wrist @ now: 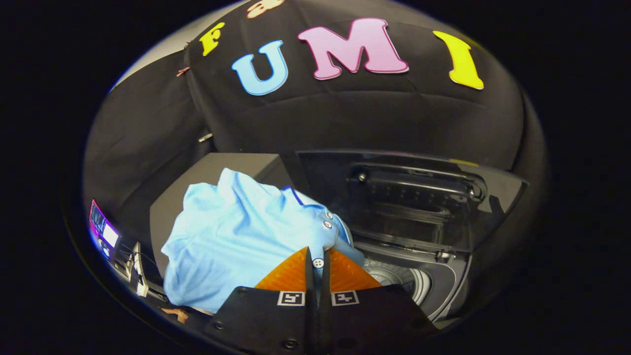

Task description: Put the clothes into the washing machine and then close the washing machine lid.

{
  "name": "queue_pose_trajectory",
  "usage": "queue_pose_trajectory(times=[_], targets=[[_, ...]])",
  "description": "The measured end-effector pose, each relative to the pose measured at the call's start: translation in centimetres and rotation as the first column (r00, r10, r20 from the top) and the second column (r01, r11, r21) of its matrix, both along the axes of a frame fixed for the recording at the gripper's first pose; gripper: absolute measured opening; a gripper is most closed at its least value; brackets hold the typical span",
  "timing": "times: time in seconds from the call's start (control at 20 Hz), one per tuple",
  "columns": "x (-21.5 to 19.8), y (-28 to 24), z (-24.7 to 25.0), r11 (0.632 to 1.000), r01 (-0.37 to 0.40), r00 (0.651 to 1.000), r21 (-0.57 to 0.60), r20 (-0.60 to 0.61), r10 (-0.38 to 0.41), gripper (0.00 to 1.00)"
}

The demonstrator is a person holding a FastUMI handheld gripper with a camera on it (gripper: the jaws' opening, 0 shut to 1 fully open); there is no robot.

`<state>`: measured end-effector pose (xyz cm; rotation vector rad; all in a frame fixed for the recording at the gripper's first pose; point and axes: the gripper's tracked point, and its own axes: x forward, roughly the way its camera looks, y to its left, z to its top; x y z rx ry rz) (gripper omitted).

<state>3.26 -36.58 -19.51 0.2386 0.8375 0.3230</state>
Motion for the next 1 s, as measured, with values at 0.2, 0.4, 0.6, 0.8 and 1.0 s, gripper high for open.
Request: queue_pose_trajectory(times=[0.2, 0.4, 0.6, 0.8, 1.0], targets=[[-0.1, -2.4, -2.6, 0.999, 0.031, 0.999, -0.015, -0.035, -0.031, 0.05], [-0.2, -5.4, -7.9, 0.992, 0.091, 0.987, -0.092, -0.124, -0.102, 0.05], [-0.7, -7.2, -11.6, 0.985, 0.090, 0.980, -0.149, -0.165, -0.115, 0.05], [-1.7, -6.9, -14.6, 0.974, 0.015, 0.984, -0.224, -0.170, -0.054, 0.05], [-2.2, -5.9, -16.8, 0.966, -0.020, 0.980, -0.257, -0.198, -0.032, 0.05]])
